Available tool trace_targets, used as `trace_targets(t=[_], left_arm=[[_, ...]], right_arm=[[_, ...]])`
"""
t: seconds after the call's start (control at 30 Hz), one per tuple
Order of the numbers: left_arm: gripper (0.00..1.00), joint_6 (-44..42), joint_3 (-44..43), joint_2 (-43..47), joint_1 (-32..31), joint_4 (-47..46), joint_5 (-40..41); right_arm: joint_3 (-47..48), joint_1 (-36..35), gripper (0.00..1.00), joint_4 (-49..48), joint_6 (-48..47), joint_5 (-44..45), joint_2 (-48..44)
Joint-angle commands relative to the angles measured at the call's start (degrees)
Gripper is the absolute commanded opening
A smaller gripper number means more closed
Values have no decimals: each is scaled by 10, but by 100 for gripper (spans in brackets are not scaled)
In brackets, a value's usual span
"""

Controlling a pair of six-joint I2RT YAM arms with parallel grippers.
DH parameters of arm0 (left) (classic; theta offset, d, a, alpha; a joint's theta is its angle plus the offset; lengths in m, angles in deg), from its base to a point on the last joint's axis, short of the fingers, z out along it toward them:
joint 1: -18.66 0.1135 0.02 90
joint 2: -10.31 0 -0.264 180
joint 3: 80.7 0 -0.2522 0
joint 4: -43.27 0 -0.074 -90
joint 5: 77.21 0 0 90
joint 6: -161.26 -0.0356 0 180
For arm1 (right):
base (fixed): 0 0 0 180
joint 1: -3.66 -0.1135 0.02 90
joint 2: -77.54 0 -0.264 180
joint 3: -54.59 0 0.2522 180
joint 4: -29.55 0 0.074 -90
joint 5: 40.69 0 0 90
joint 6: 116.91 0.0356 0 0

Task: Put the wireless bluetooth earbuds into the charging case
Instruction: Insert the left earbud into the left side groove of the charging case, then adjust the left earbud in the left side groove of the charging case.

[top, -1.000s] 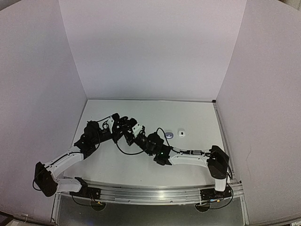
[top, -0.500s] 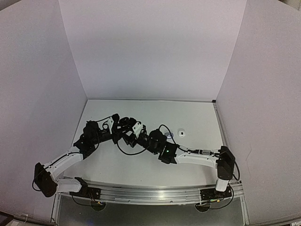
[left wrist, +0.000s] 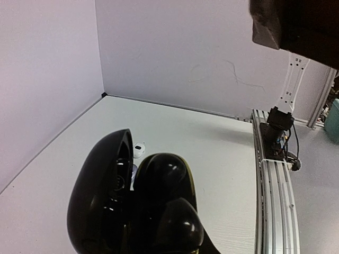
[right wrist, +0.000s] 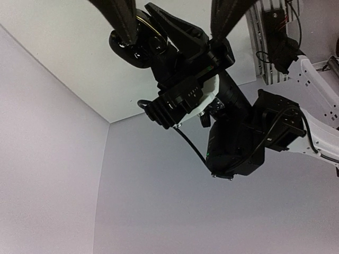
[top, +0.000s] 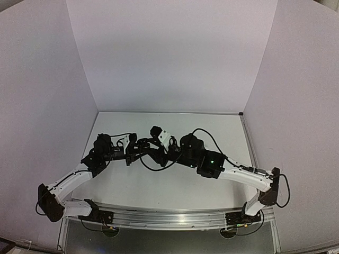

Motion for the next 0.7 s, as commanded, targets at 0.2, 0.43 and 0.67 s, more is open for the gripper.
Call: trace_targets(t=[0.2, 0.43, 0.67], left_arm=[[0, -20, -48, -4, -2, 46, -68], [0, -25, -52, -8, -5, 66, -84], [0, -31, -53, -8, -7, 72, -86]], right_arm=[[90, -2, 39, 126, 8, -13, 57], [115, -2, 37, 126, -10, 9, 85], [129, 8, 33, 126, -8, 16, 101]])
